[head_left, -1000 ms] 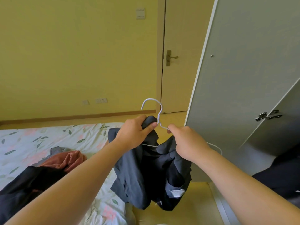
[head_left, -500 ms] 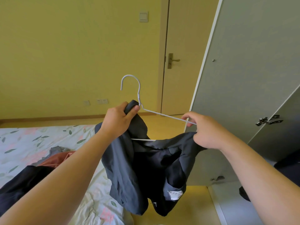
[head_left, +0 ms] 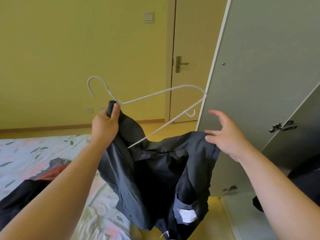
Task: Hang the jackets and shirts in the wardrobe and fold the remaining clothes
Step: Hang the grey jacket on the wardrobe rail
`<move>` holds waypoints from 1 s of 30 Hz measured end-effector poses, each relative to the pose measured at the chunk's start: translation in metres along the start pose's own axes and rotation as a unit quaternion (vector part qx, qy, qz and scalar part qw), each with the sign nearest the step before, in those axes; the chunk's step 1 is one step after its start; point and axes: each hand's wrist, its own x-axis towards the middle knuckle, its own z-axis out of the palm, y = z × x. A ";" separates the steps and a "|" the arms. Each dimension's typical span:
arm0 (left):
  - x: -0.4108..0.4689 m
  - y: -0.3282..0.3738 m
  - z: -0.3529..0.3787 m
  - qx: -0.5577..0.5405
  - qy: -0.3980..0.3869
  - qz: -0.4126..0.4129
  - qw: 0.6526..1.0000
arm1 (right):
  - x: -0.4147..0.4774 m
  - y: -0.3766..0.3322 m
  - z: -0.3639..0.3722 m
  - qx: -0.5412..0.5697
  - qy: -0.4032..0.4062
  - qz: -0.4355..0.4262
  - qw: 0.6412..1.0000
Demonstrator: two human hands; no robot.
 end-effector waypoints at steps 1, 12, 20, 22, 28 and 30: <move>0.002 0.000 -0.002 -0.008 0.005 -0.008 1.000 | 0.002 0.002 -0.001 -0.020 0.017 0.037 0.999; -0.002 0.008 -0.016 0.013 -0.079 0.103 0.991 | 0.016 0.010 -0.003 -0.268 0.025 0.051 0.962; -0.009 0.016 -0.006 0.111 -0.059 0.144 0.982 | 0.016 -0.020 0.005 -0.203 0.039 0.023 0.978; -0.014 0.019 -0.002 0.130 -0.060 0.181 0.973 | 0.016 -0.030 0.008 -0.212 0.037 0.011 0.976; -0.022 0.030 0.009 0.234 -0.036 0.226 0.945 | 0.010 -0.056 0.005 -0.256 0.096 -0.040 0.961; -0.025 0.036 0.011 0.288 0.013 0.219 0.932 | 0.005 -0.064 0.002 -0.260 0.125 -0.048 0.956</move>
